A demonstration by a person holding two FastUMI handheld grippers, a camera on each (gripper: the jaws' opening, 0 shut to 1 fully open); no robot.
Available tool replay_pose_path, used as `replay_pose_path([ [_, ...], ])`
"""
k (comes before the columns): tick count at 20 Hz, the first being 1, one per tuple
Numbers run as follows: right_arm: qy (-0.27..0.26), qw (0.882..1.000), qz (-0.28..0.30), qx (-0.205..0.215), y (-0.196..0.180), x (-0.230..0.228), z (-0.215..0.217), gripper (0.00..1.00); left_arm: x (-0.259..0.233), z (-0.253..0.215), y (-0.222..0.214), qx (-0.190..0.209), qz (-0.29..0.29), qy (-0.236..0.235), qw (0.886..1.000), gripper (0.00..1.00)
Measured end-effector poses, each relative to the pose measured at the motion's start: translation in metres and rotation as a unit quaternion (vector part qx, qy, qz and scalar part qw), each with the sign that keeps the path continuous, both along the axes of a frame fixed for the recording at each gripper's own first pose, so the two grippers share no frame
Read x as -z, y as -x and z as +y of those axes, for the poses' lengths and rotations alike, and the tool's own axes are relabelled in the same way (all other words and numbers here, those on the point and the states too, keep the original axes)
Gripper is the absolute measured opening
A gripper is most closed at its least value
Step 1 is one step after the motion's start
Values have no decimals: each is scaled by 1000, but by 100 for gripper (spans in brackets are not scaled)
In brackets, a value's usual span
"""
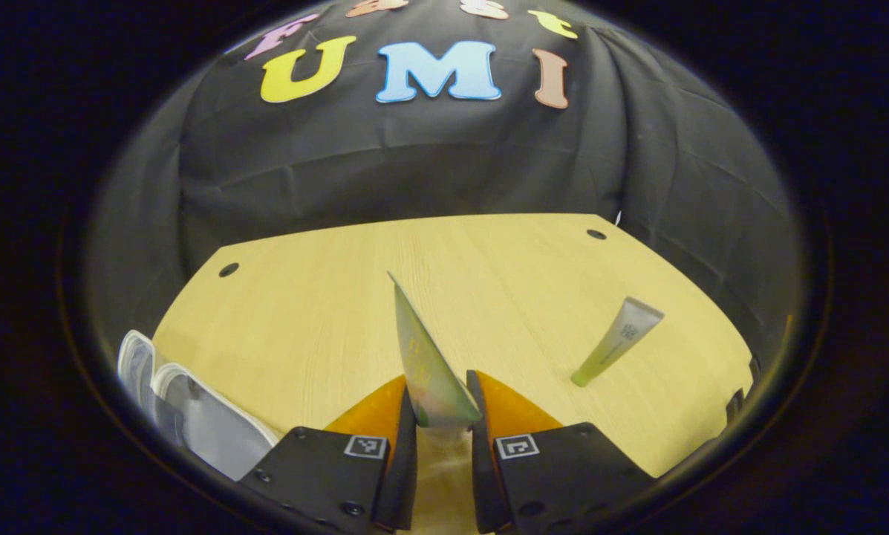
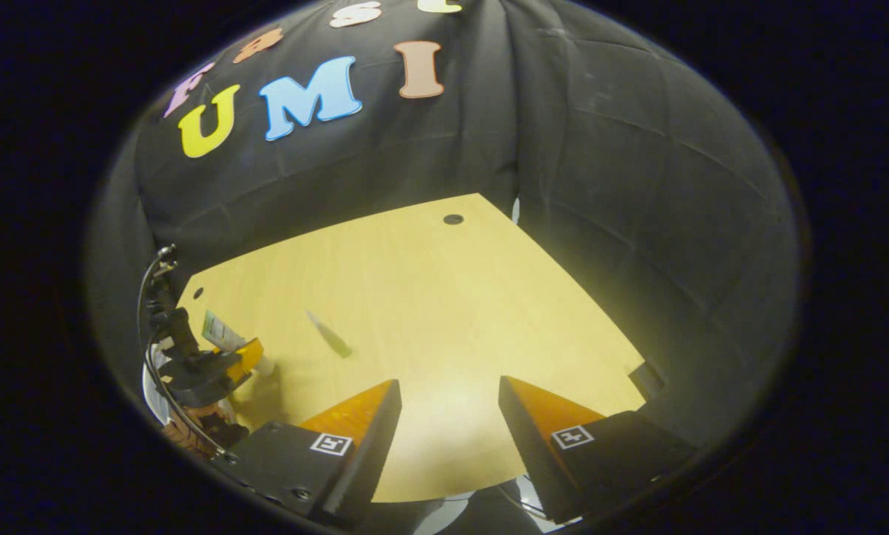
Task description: First open the suitcase, pack the skin care products into it, and then close the suitcase.
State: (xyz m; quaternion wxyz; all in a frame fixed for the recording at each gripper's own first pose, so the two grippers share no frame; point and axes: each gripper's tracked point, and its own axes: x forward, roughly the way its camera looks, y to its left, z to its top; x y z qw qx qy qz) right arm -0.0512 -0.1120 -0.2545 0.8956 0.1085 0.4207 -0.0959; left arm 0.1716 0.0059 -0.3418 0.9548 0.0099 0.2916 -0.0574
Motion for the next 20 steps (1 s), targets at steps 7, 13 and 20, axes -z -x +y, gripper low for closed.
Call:
replay_pose_path([
  [7, -46, 991, 45, -118, -28, 47, 70, 73, -69, 49, 61, -73, -22, 23, 997, 39],
  [13, -57, 976, 49, -205, -92, 83, 119, 65, -101, 163, 118, -189, -40, 5, 981, 39],
  [20, -55, 975, 68, -204, -125, 117, 132, 61, -84, 253, 206, -307, -1, 3, 952, 39],
])
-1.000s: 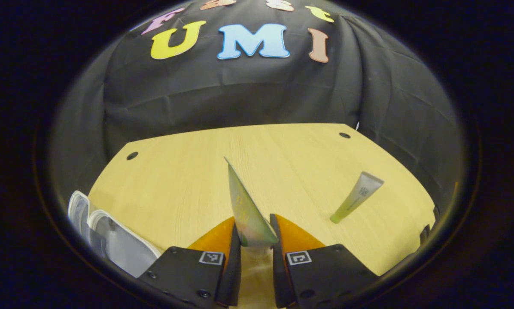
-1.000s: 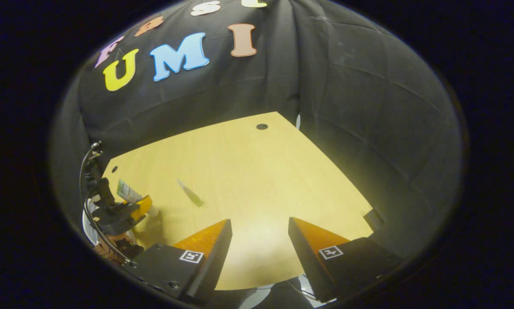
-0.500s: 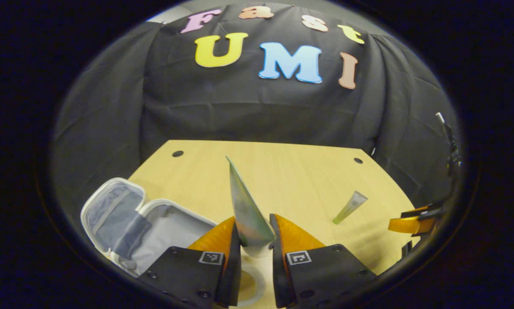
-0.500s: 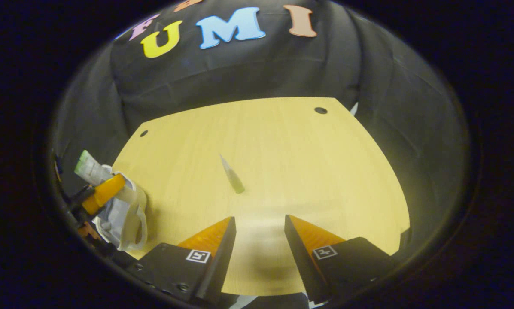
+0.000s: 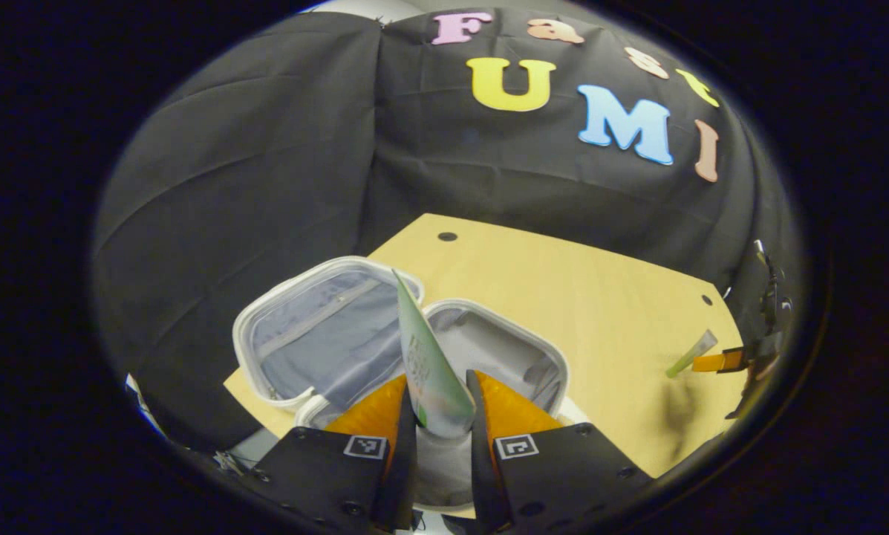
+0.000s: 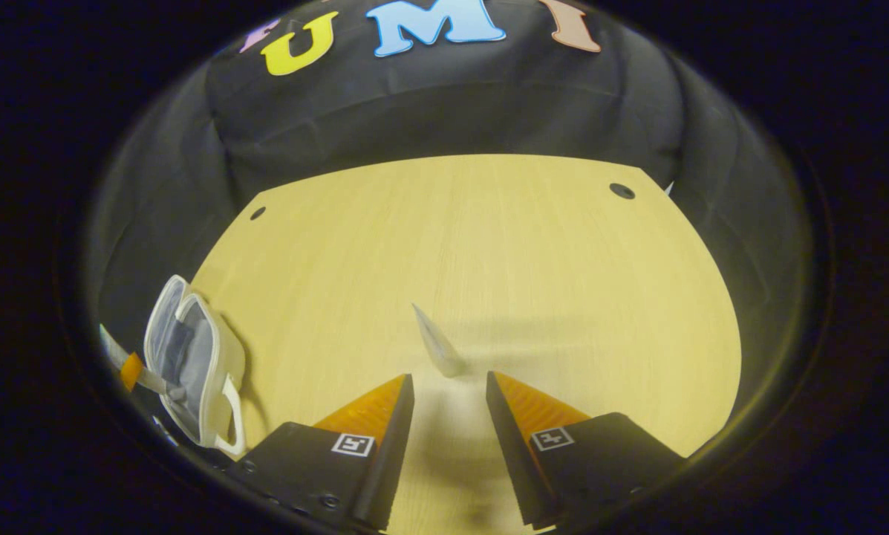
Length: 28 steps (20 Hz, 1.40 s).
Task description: First open the suitcase, pack the skin care products into it, and then close the suitcase.
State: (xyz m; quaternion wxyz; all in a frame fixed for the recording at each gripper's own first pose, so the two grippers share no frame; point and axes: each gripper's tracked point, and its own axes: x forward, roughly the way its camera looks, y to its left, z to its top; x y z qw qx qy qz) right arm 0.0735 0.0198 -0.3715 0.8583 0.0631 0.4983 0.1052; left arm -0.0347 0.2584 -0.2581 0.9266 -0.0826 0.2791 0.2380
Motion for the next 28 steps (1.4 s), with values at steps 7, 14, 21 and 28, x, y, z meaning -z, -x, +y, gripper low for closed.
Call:
replay_pose_path([
  [7, 21, 1000, 10, 14, -28, 37, 12, 48, 8, 21, 28, -40, 25, 24, 999, 42],
  [14, -13, 999, 17, 37, -29, 23, 15, 28, 33, 33, 20, 3, 85, 41, 996, 39],
  [21, -116, 992, 35, -42, 34, -42, 95, 25, 87, 48, -2, 99, 268, 22, 958, 39],
  [28, -174, 966, 79, -176, 113, -76, 191, 28, 67, 64, -40, 120, 248, -51, 960, 86],
])
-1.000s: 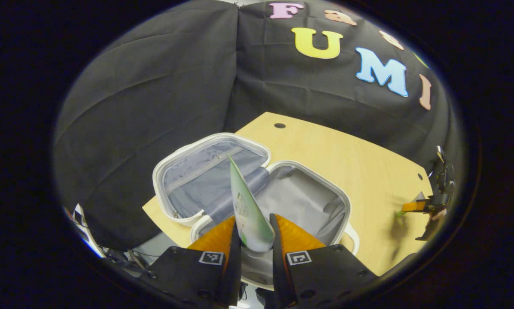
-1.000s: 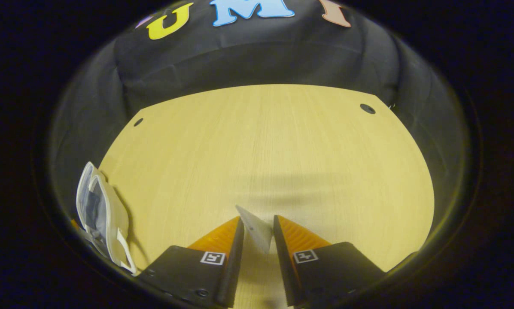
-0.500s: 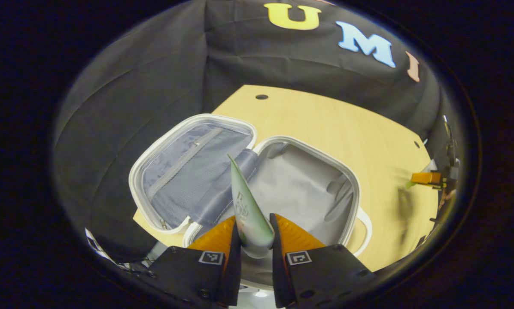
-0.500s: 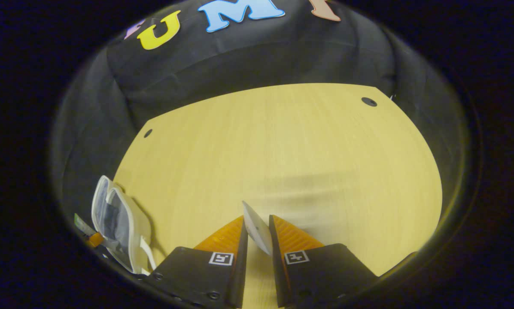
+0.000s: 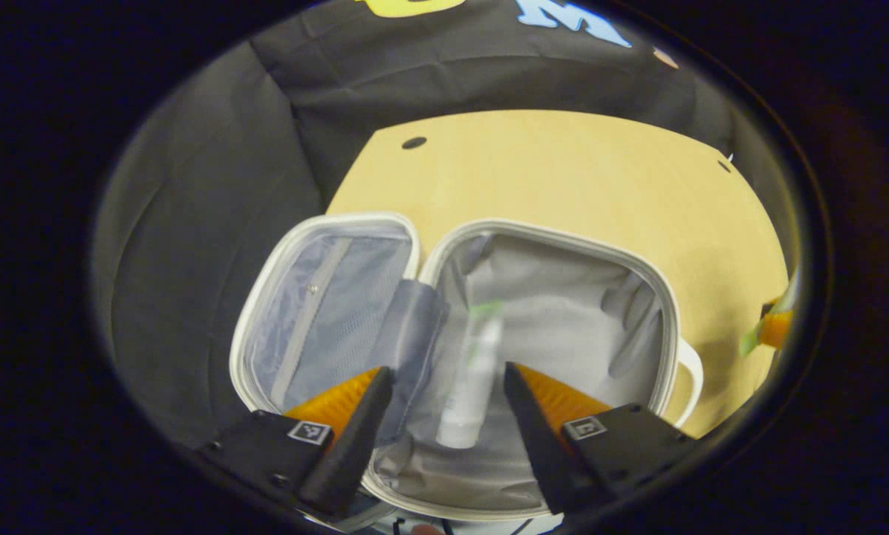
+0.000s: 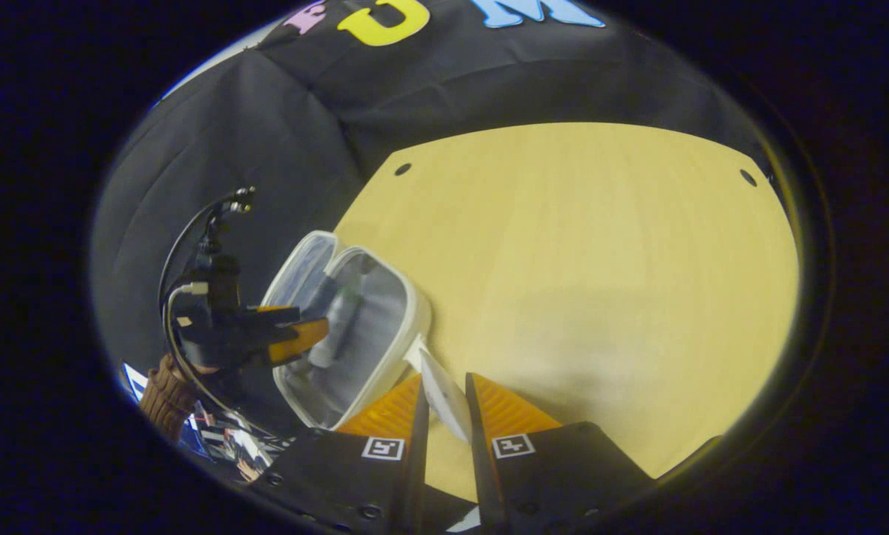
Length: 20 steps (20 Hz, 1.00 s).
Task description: First open the suitcase, pack the skin care products into it, and then close the suitcase.
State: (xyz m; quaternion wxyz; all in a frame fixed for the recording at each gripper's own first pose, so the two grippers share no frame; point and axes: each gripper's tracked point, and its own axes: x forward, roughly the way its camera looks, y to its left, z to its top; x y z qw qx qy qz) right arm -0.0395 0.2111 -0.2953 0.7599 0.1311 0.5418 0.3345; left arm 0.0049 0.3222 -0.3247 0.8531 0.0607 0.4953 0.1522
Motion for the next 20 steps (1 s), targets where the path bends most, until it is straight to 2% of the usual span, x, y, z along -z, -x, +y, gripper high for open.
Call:
replay_pose_path([
  [1, -6, 1000, 6, -11, 7, -2, 13, 28, -7, 3, -1, 6, -13, -10, 1000, 100],
  [5, -39, 998, 21, -41, 22, -28, 55, 28, -42, 13, 10, 9, -80, -31, 996, 100],
  [8, -62, 994, 65, -61, 41, -38, 94, 28, -65, 34, 29, -8, -124, -34, 992, 100],
  [10, -66, 991, 88, -71, 52, -37, 113, 28, -68, 46, 46, -16, -131, -27, 991, 100],
  [12, -58, 991, 92, -83, 52, -24, 128, 28, -70, 61, 65, -32, -132, -30, 990, 100],
  [13, -48, 991, 96, -86, 54, -18, 132, 24, -73, 69, 75, -42, -134, -33, 990, 100],
  [14, -37, 990, 103, -86, 52, -12, 139, 24, -75, 76, 85, -53, -136, -34, 989, 100],
  [19, 13, 990, 120, -72, 41, 14, 157, 28, -71, 104, 128, -102, -138, -30, 985, 100],
  [20, 23, 990, 118, -71, 39, 20, 157, 24, -70, 109, 135, -108, -139, -30, 984, 100],
])
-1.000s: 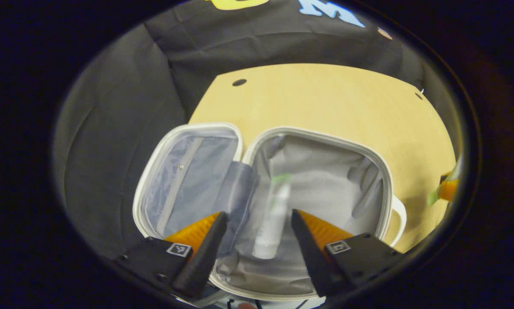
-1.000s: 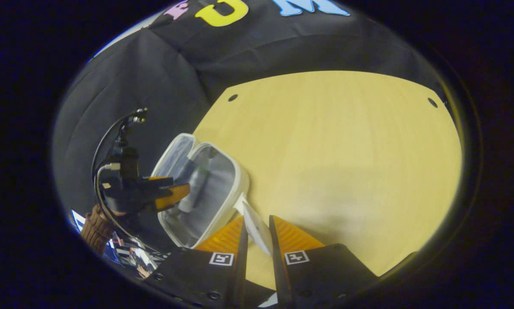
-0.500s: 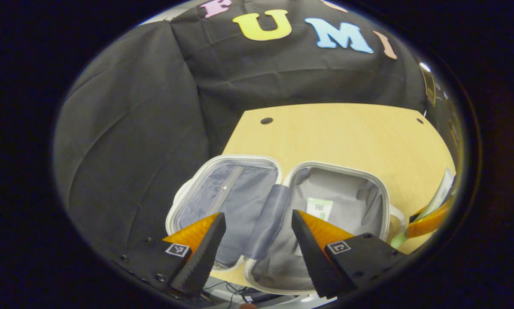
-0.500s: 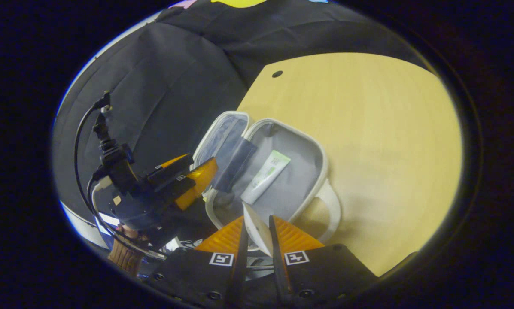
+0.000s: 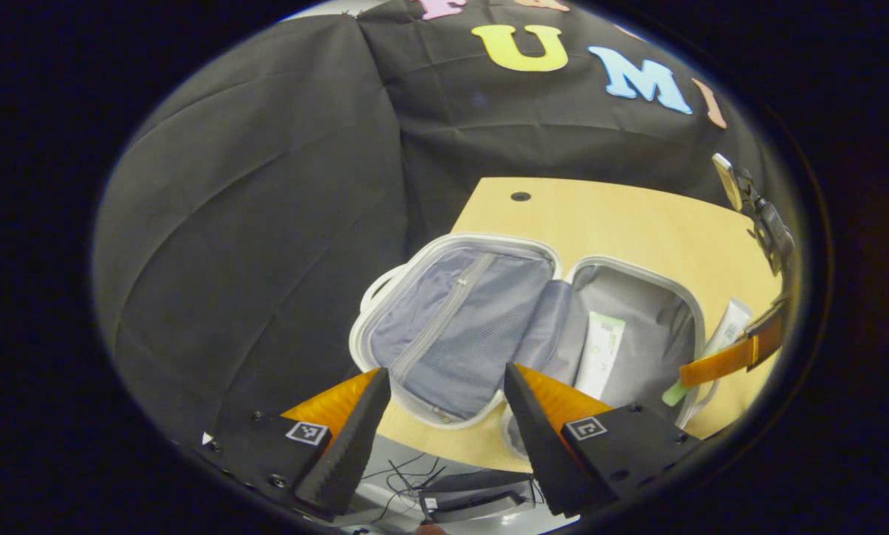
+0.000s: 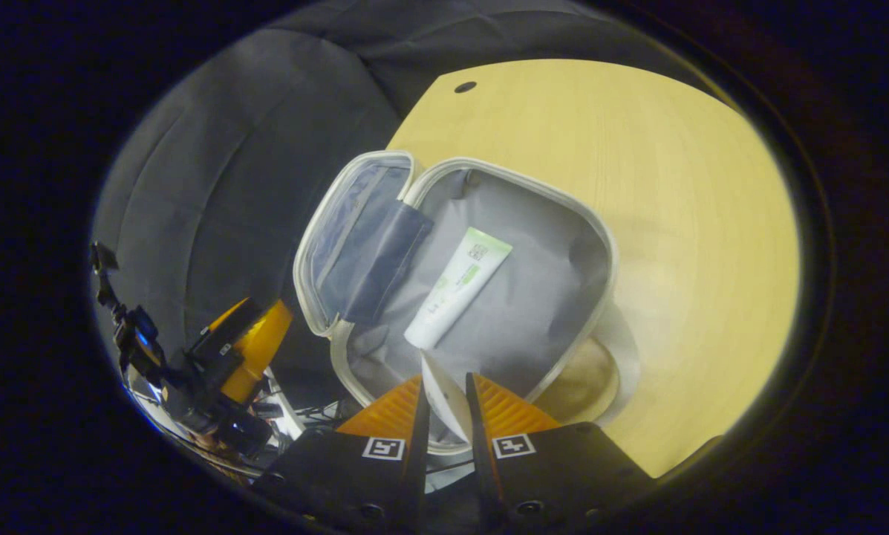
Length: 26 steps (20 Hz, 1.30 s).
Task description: First open the suitcase, pack the skin care products into it, and then close the suitcase.
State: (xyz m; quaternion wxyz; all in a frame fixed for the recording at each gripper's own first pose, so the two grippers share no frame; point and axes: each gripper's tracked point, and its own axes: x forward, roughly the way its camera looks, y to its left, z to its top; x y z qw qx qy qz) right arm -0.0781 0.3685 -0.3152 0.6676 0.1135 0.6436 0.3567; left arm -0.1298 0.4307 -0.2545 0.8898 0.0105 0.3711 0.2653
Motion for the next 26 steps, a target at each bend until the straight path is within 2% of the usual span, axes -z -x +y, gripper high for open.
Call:
replay_pose_path([
  [2, 26, 999, -19, 12, -12, 10, -7, 31, 0, 8, 9, -10, -2, 3, 1000, 100],
  [4, 10, 999, -27, 27, -19, 6, -1, 76, -1, 19, 12, -17, -11, 7, 1000, 100],
  [6, 7, 998, -54, 37, -32, 1, -3, 94, -5, 23, 5, -21, -33, 18, 999, 100],
  [8, 9, 997, -69, 39, -38, -2, -12, 100, -12, 30, -7, -25, -62, 29, 997, 100],
  [9, 10, 997, -73, 37, -39, -2, -17, 96, -17, 37, -14, -27, -78, 35, 996, 100],
  [13, 8, 994, -99, 36, -48, -9, -38, 96, -24, 84, -34, -55, -111, 71, 990, 99],
  [15, 10, 993, -114, 36, -51, -11, -50, 95, -25, 116, -42, -71, -116, 83, 987, 97],
  [16, 11, 992, -116, 39, -52, -11, -55, 96, -24, 132, -44, -78, -115, 87, 986, 100],
  [18, 20, 992, -112, 50, -52, -7, -70, 96, -23, 164, -52, -92, -115, 102, 984, 97],
  [20, 31, 992, -103, 63, -54, -2, -89, 96, -18, 195, -63, -100, -114, 121, 981, 99],
  [23, 59, 990, -87, 96, -55, 9, -125, 95, -2, 229, -80, -113, -108, 167, 974, 98],
  [26, 91, 985, -74, 126, -50, 19, -160, 95, 30, 257, -101, -134, -97, 240, 957, 95],
])
